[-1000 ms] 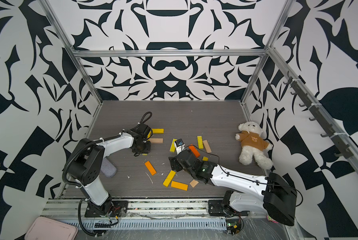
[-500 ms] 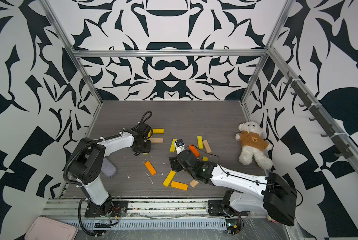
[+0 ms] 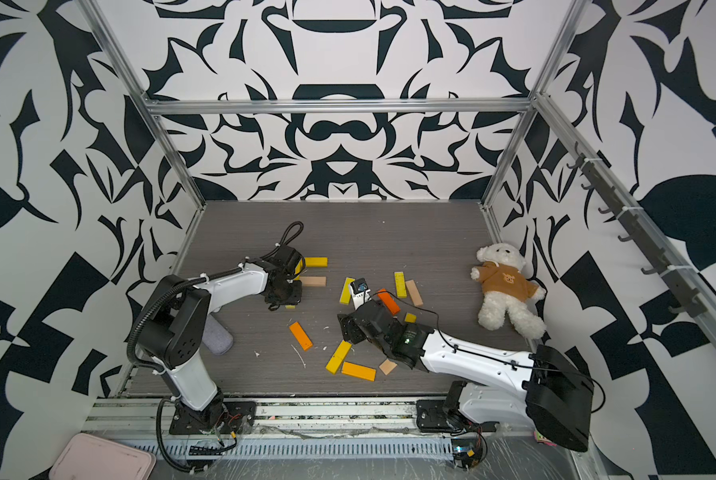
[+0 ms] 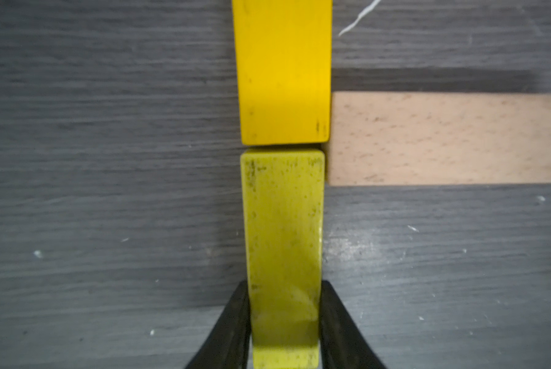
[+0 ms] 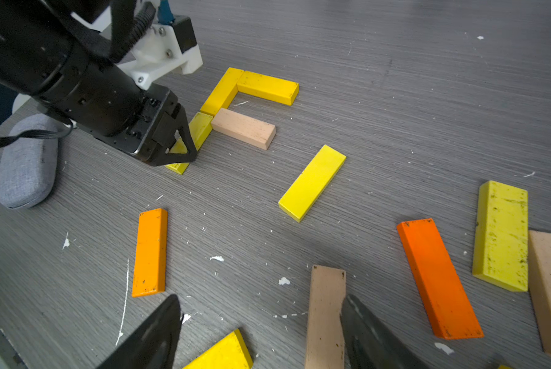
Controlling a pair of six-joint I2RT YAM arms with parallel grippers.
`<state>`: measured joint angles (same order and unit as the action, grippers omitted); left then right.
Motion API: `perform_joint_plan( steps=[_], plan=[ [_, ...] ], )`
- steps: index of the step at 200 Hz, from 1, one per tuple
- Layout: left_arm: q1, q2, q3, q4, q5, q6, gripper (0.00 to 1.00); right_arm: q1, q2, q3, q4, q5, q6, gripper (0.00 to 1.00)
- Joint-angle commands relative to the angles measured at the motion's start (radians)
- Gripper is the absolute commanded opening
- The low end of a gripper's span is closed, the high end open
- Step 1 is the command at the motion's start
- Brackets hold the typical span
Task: Assemble the number 8 with building blocks
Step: Assemble the building block at the center of the board.
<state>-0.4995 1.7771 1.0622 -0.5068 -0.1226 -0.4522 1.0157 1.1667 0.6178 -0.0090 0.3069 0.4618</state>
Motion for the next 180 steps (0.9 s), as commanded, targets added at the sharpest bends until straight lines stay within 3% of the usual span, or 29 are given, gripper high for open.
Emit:
perform_joint_plan(
  steps=[1, 67, 137, 180],
  plan=[
    [0.006, 0.049, -0.005, -0.004, 0.020, 0.011, 0.36, -0.005, 0.000, 0.003, 0.036, 0.002, 0.006, 0.81],
    [0.006, 0.048, -0.007, -0.006, 0.012, 0.025, 0.37, -0.005, 0.008, 0.005, 0.039, 0.001, 0.009, 0.81],
    [0.006, 0.004, -0.023, -0.016, 0.010, -0.006, 0.57, -0.005, 0.004, 0.010, 0.019, -0.011, 0.005, 0.81],
    [0.006, -0.116, -0.078, -0.008, 0.044, -0.043, 0.66, -0.005, 0.020, 0.048, -0.049, -0.010, -0.033, 0.76]
  ],
)
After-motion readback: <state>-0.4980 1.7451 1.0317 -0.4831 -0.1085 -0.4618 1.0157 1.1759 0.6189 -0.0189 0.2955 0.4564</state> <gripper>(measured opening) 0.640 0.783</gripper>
